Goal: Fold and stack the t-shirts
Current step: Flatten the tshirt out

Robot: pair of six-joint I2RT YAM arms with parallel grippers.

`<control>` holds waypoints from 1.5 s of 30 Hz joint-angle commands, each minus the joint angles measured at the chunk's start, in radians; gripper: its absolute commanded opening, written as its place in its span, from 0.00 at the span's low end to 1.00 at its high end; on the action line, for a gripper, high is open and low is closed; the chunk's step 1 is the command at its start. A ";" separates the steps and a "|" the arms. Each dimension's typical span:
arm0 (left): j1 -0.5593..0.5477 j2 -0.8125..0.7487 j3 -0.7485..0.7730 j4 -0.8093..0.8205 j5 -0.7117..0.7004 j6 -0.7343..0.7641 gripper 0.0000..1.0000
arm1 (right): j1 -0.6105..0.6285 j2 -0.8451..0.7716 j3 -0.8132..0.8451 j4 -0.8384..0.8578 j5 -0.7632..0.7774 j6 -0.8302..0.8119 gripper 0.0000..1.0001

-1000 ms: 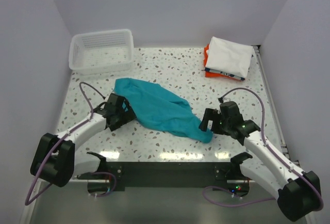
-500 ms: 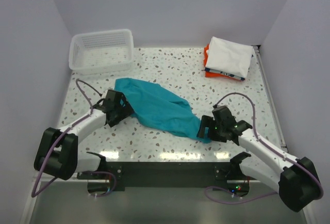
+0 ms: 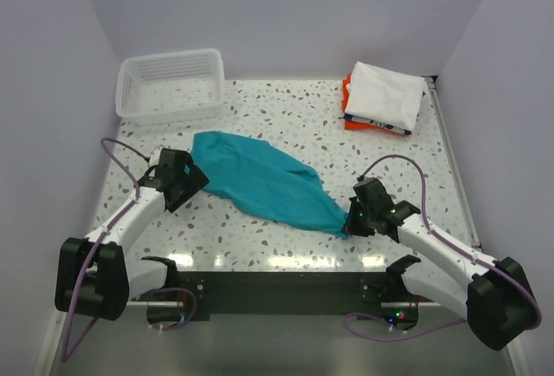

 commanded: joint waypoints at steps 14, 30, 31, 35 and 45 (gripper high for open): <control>0.076 0.251 0.118 0.194 0.110 0.066 0.72 | 0.004 0.004 0.025 0.045 0.017 -0.014 0.00; 0.076 0.284 0.216 0.178 0.121 0.108 0.00 | 0.003 -0.010 0.203 -0.016 0.114 -0.126 0.00; 0.076 0.241 0.219 0.167 0.107 0.109 0.00 | 0.003 -0.022 0.221 -0.024 0.131 -0.134 0.00; 0.076 0.037 0.256 0.095 0.053 0.120 0.00 | 0.003 -0.081 0.350 -0.079 0.199 -0.163 0.00; 0.076 -0.403 0.415 -0.054 0.038 0.076 0.00 | 0.003 -0.265 0.586 -0.244 0.302 -0.220 0.00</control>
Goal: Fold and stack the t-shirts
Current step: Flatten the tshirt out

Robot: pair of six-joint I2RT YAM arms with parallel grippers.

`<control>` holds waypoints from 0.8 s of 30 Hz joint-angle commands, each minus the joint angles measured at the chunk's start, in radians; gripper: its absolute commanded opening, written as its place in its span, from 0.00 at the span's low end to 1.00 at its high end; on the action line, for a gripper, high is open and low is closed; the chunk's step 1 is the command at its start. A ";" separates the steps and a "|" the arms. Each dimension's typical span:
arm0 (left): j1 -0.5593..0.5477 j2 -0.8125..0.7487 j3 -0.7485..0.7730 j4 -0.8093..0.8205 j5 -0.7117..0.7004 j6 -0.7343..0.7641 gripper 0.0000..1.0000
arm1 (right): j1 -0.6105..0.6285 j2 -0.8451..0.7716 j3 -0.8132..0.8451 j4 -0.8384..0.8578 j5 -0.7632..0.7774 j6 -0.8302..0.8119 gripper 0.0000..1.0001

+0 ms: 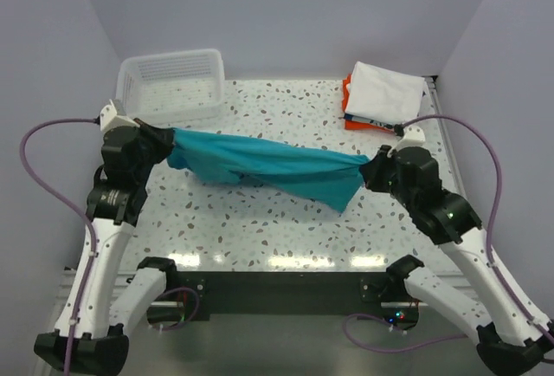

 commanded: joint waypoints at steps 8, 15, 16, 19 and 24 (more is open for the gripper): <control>0.006 -0.184 0.370 -0.182 -0.032 0.000 0.00 | 0.002 -0.136 0.300 -0.151 -0.045 -0.065 0.00; 0.006 -0.219 0.529 -0.277 -0.023 0.008 0.00 | 0.002 -0.156 0.453 -0.240 -0.137 -0.089 0.00; 0.006 -0.223 0.541 -0.288 -0.026 0.006 0.00 | 0.003 -0.163 0.478 -0.251 -0.133 -0.091 0.00; 0.006 -0.228 0.562 -0.322 -0.032 0.000 0.00 | 0.002 -0.175 0.492 -0.286 -0.093 -0.090 0.00; 0.006 -0.208 0.457 -0.285 0.001 -0.020 0.00 | 0.003 -0.153 0.396 -0.294 0.010 -0.060 0.00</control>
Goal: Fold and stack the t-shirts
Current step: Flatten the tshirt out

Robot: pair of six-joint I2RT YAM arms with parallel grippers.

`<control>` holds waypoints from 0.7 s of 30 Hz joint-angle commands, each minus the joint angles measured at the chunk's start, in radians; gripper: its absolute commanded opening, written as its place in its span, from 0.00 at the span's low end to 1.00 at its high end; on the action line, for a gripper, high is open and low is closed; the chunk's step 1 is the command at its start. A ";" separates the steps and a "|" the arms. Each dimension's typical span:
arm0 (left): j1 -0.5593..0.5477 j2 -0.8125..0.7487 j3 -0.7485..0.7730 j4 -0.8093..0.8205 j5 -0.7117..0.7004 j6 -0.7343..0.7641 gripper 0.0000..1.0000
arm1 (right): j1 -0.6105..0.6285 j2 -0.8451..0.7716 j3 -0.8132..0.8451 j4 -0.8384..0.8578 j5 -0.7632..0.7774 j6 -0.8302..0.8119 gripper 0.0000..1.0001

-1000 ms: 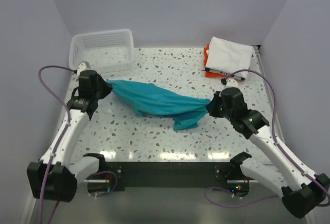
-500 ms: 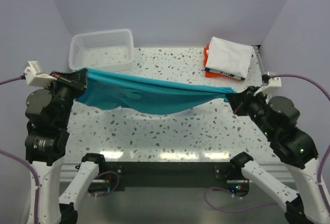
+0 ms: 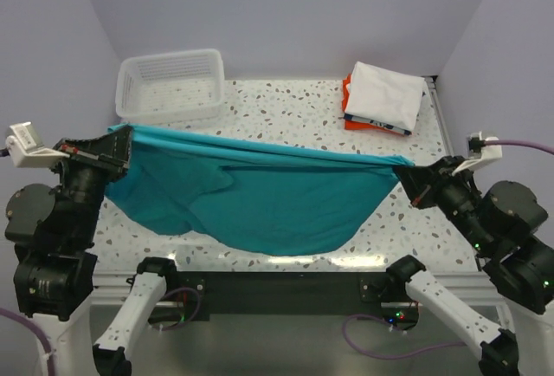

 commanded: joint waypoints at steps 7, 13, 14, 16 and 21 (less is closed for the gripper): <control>0.006 0.339 -0.333 0.154 -0.034 -0.020 0.00 | -0.023 0.333 -0.227 0.091 0.432 0.004 0.00; 0.009 0.906 -0.180 0.180 -0.022 0.031 0.65 | -0.324 0.800 -0.199 0.325 0.141 -0.040 0.14; 0.009 0.959 -0.151 0.138 -0.029 0.035 0.77 | -0.333 0.849 -0.170 0.326 0.152 -0.051 0.37; 0.009 1.025 -0.126 0.128 -0.029 0.032 1.00 | -0.350 0.966 -0.083 0.313 0.160 -0.066 0.99; 0.008 0.900 -0.251 0.232 0.001 0.045 1.00 | -0.352 0.966 -0.094 0.315 0.114 -0.065 0.99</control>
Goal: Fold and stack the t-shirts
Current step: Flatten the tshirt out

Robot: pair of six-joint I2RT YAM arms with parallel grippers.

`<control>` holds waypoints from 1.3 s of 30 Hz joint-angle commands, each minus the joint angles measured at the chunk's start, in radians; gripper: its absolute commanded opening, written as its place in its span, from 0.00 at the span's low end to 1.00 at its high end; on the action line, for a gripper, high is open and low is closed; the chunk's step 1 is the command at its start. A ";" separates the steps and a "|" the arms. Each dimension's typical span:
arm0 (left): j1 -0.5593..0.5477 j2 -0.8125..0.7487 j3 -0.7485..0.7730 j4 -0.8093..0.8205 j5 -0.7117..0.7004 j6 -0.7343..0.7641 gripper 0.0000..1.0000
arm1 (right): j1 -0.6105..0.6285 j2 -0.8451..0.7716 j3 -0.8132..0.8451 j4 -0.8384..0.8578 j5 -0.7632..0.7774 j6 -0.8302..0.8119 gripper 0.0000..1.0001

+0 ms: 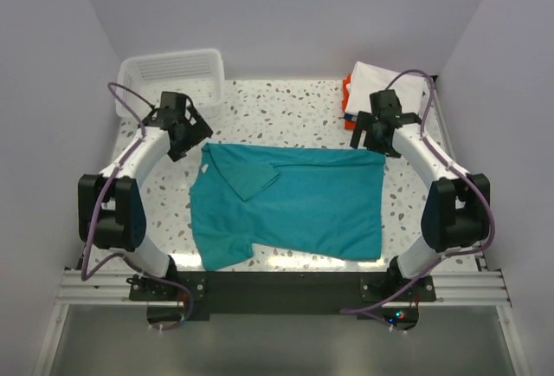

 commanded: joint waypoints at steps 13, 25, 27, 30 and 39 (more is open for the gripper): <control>-0.194 -0.435 -0.393 0.128 0.069 0.025 1.00 | 0.066 -0.456 -0.391 0.095 -0.361 0.018 0.99; -0.227 -0.275 -0.487 0.257 0.137 0.021 1.00 | 0.107 -0.297 -0.526 0.233 -0.380 0.055 0.99; -0.225 -0.228 -0.470 0.262 0.127 0.022 1.00 | 0.107 -0.254 -0.507 0.242 -0.366 0.064 0.99; -0.225 -0.162 -0.433 0.265 0.118 0.027 1.00 | 0.104 -0.164 -0.468 0.259 -0.329 0.058 0.99; -0.201 0.036 -0.280 0.249 0.081 0.040 1.00 | 0.060 0.068 -0.346 0.341 -0.326 0.084 0.99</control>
